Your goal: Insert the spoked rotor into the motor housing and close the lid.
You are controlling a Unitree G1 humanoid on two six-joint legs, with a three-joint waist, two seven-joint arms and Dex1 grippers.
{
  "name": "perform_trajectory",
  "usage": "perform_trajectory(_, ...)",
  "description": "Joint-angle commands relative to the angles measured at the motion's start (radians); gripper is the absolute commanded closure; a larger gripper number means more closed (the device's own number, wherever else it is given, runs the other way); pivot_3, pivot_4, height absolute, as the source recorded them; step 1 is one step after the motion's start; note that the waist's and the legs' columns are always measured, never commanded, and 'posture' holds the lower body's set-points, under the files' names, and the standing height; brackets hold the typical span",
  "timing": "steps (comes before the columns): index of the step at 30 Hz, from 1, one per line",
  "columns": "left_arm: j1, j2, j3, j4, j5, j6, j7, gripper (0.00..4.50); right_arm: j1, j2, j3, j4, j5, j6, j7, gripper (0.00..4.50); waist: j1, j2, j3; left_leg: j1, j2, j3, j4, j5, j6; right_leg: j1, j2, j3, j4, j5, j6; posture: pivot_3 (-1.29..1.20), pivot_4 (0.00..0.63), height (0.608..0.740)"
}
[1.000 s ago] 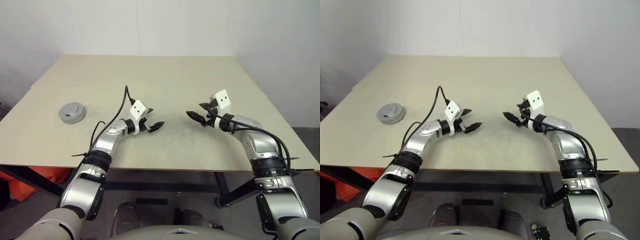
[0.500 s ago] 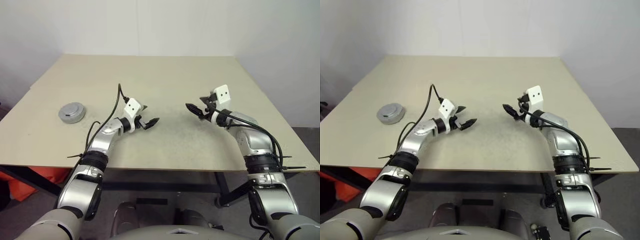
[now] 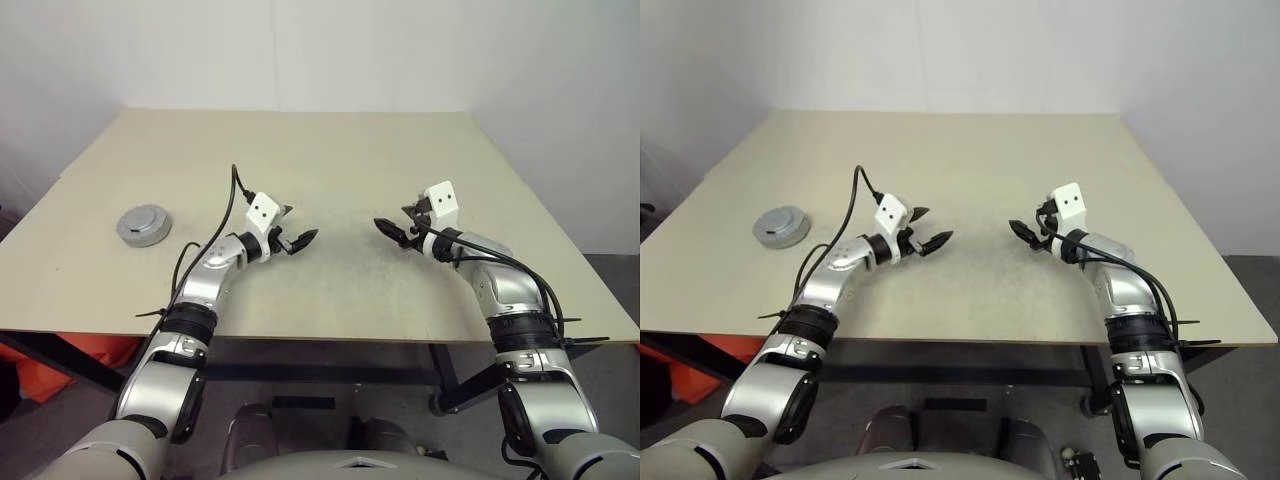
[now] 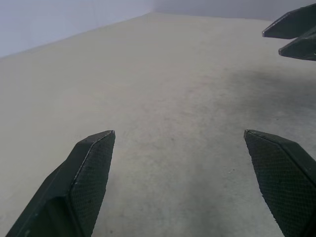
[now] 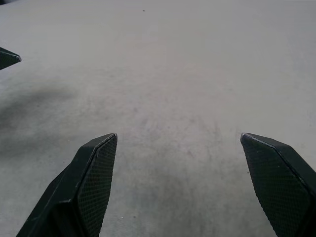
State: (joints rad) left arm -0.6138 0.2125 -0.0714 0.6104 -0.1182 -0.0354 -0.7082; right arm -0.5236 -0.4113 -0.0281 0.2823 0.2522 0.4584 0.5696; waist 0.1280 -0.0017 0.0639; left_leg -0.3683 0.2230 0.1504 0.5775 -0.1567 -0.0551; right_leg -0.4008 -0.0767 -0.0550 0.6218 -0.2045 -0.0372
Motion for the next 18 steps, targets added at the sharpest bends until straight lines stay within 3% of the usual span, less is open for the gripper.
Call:
perform_trajectory(1,-0.017,0.000,0.019,-0.033,-0.009,-0.013,0.014,0.11,-0.032,-0.015,-0.025,-0.010,-0.009,-0.009,-0.014,0.40,0.000,0.000,0.000,0.000,0.000,0.000,0.000,0.000,0.000,0.000,0.000,0.000,0.000,0.000,0.000,0.00,0.000,0.740)
perform_trajectory(8,-0.011,-0.014,0.038,-0.041,-0.002,-0.027,0.074,0.11,-0.051,-0.038,-0.021,0.028,-0.020,-0.018,0.010,0.40,-0.001,0.000,0.000,0.000,0.000,0.000,0.000,0.000,0.000,0.000,0.000,0.000,-0.001,0.000,0.000,0.00,0.000,0.740)
perform_trajectory(14,0.006,0.001,0.048,-0.061,0.001,-0.013,0.099,0.11,-0.129,0.005,0.003,0.090,-0.038,-0.059,0.011,0.40,-0.005,0.000,0.000,0.000,0.000,0.000,0.000,0.000,0.000,-0.001,0.000,0.000,-0.001,0.000,0.000,0.00,0.000,0.740)
perform_trajectory(18,0.019,-0.017,0.038,-0.067,-0.001,-0.012,0.110,0.11,-0.098,0.003,0.018,0.049,-0.054,-0.040,0.018,0.40,-0.001,0.000,0.000,-0.001,0.000,0.000,-0.001,0.000,0.001,-0.001,0.000,0.000,-0.001,0.000,0.000,0.00,0.000,0.740)
